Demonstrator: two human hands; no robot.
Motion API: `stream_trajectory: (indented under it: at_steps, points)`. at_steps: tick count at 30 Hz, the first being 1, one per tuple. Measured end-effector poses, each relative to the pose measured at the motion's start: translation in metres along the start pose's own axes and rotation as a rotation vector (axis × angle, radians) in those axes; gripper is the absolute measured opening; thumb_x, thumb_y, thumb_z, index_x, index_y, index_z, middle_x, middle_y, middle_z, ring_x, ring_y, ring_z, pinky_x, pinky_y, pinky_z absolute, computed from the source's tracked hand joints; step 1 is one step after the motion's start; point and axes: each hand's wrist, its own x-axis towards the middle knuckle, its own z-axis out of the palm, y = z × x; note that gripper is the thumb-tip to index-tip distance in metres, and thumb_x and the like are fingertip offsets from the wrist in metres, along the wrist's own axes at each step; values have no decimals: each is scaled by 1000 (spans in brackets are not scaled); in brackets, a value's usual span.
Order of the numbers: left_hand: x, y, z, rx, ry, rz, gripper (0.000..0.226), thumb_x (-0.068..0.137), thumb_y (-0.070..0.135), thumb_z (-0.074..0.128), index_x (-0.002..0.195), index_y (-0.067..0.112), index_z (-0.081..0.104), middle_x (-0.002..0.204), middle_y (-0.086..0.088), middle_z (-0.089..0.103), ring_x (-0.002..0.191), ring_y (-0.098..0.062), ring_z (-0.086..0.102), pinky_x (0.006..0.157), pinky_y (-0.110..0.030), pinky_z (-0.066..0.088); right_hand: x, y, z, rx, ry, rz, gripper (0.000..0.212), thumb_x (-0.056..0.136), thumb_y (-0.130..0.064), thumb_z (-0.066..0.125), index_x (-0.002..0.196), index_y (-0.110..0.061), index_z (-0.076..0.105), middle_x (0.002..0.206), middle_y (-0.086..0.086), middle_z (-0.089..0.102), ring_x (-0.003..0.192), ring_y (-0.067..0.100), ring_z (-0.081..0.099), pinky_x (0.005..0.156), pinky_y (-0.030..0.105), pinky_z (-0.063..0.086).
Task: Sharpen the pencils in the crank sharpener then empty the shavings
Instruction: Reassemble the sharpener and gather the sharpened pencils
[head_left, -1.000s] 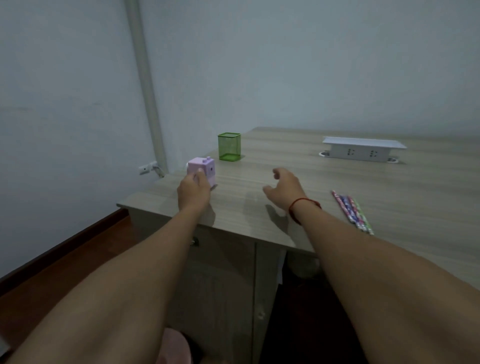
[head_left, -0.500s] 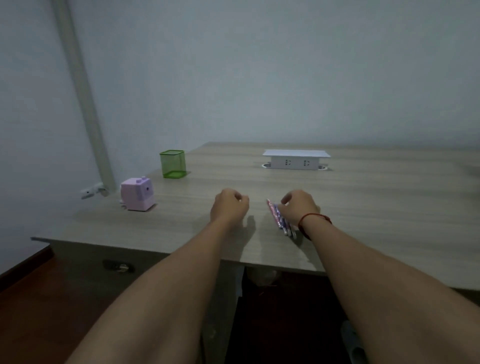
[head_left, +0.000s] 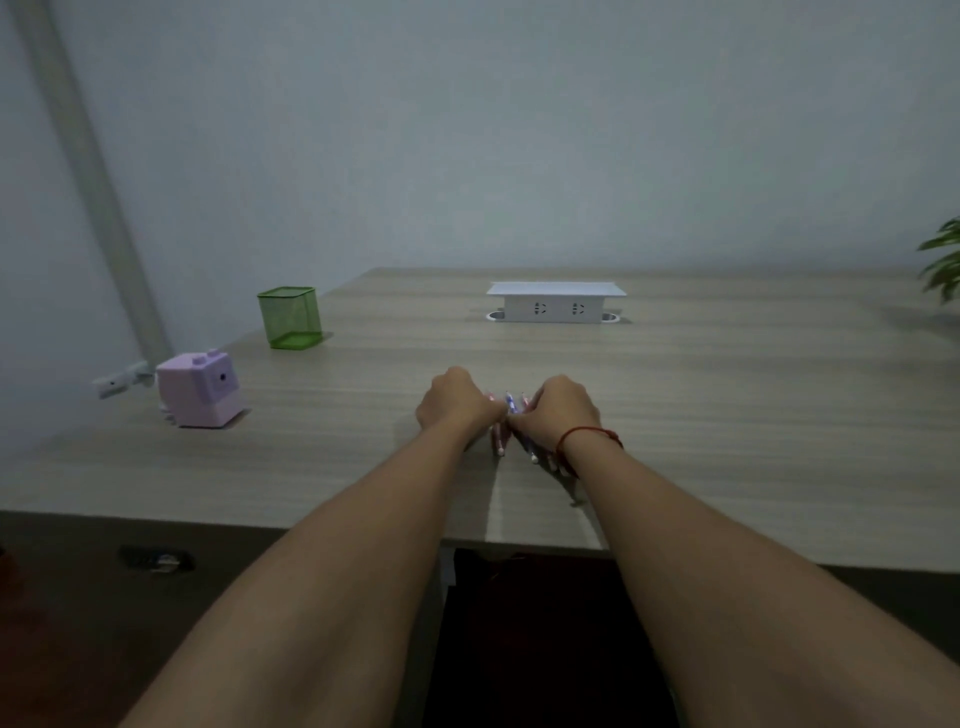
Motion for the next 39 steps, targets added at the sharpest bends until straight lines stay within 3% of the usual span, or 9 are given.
stream_trajectory:
  at_steps: [4, 9, 13, 18, 24, 27, 31, 34, 39]
  points:
    - [5, -5, -8, 135, 57, 22, 36, 84, 27, 65, 112, 7, 56, 121, -14, 58, 110, -32, 59, 84, -35, 49, -2, -6, -1, -34, 7, 1, 29, 84, -38, 67, 80, -11, 57, 102, 17, 67, 96, 33, 63, 71, 31, 47]
    - [2, -25, -22, 203, 22, 48, 29, 93, 18, 53, 116, 1, 55, 126, -21, 55, 114, -36, 56, 90, -37, 47, -12, -18, 4, -62, 20, -5, 40, 94, -39, 54, 109, -4, 63, 121, 17, 60, 115, 36, 55, 92, 38, 46]
    - [-3, -38, -40, 133, 57, -7, 27, 93, 15, 52, 115, -2, 56, 126, -23, 53, 113, -37, 56, 92, -37, 47, -17, -27, 2, 68, 11, 47, 31, 93, -30, 54, 108, -5, 63, 119, 16, 62, 113, 35, 57, 92, 37, 46]
    - [-5, -51, -62, 40, 129, -41, 27, 93, 14, 52, 113, -3, 56, 123, -24, 55, 111, -39, 57, 90, -38, 47, -17, -42, -5, 274, 3, 62, 23, 93, -20, 55, 101, -2, 66, 112, 19, 67, 95, 31, 65, 71, 26, 42]
    - [-5, -56, -99, -23, 152, -6, 20, 87, 6, 51, 102, -4, 60, 109, -25, 63, 98, -39, 62, 74, -36, 49, -32, -82, -5, 294, -25, -75, 21, 94, -4, 49, 103, -3, 67, 102, 18, 64, 98, 35, 61, 79, 33, 47]
    - [1, -55, -132, -94, 172, 16, 21, 86, 6, 47, 101, -3, 58, 102, -24, 63, 85, -37, 62, 66, -35, 50, -33, -117, -4, 330, -29, -128, 27, 94, -4, 48, 113, -4, 67, 114, 19, 66, 107, 36, 61, 86, 35, 49]
    - [22, -57, -188, -162, 308, 34, 23, 87, 13, 49, 104, 1, 59, 106, -19, 63, 91, -31, 59, 74, -32, 47, -20, -177, -5, 408, -23, -207, 29, 94, -6, 46, 118, -4, 63, 121, 18, 62, 110, 33, 59, 81, 29, 44]
    - [48, -68, -221, -184, 393, 49, 21, 86, 17, 53, 103, 5, 58, 108, -17, 62, 97, -32, 61, 81, -33, 50, -3, -220, 0, 443, -28, -272, 28, 96, -10, 45, 118, -2, 61, 121, 17, 61, 104, 31, 59, 73, 24, 36]
    - [103, -88, -247, -202, 465, 83, 18, 86, 18, 56, 100, 7, 56, 102, -12, 62, 84, -25, 60, 72, -31, 49, 38, -274, 36, 460, -38, -346, 27, 98, -14, 43, 115, -3, 61, 117, 15, 63, 87, 23, 54, 73, 24, 39]
